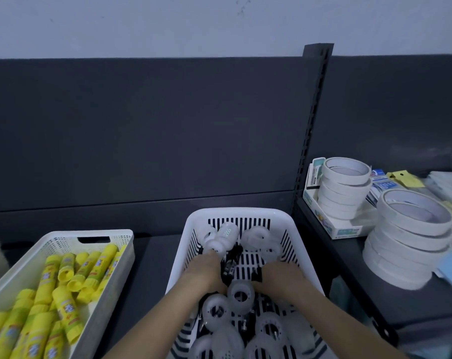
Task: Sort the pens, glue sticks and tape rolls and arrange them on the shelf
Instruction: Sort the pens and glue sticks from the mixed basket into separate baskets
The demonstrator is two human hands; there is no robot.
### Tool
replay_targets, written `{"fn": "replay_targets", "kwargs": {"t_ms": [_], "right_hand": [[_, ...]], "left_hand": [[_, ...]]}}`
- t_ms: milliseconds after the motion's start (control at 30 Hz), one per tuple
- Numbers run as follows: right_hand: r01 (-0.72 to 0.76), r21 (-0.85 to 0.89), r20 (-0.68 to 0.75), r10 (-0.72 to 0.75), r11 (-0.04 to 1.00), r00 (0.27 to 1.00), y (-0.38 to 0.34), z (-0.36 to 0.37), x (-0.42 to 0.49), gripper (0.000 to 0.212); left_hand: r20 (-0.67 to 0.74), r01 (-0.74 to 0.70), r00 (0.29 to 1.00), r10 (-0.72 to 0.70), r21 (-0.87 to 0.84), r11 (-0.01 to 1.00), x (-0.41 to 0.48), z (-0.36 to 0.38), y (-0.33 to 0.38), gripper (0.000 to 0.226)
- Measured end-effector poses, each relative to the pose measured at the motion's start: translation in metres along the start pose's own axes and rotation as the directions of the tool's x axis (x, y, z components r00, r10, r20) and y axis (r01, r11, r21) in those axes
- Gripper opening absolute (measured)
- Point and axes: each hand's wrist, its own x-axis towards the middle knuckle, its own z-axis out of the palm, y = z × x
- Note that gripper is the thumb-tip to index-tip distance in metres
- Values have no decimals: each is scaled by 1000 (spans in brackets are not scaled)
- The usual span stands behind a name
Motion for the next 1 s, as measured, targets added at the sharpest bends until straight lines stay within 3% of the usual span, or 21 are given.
{"fn": "replay_targets", "kwargs": {"t_ms": [167,300,533,633,767,900,1000], "right_hand": [[47,314,55,-68,948,996,-6,-3,12,37],[46,281,-50,-34,959,998,-13,3,16,34],[-18,252,27,12,968,1000,-9,0,17,42],[6,307,9,-10,952,1000,-20,-3,25,34],[17,458,-18,-9,889,1000,-23,-6,29,35],[-7,657,-190,175,754,966,-16,-23,32,36],[-3,662,-199,180,750,963,-24,-35,39,20]], "left_hand": [[-29,-97,995,93,-184,978,-3,2,-9,52],[-43,-56,998,45,-292,955,2,3,-14,56],[161,-19,985,65,-273,962,15,-2,-10,27],[164,-9,984,68,-337,941,20,-5,-13,34],[132,-32,988,82,-343,939,22,-2,-16,34],[27,-73,995,101,-510,857,23,-7,-21,21],[-101,-109,993,61,-595,796,23,-17,-24,29]]}}
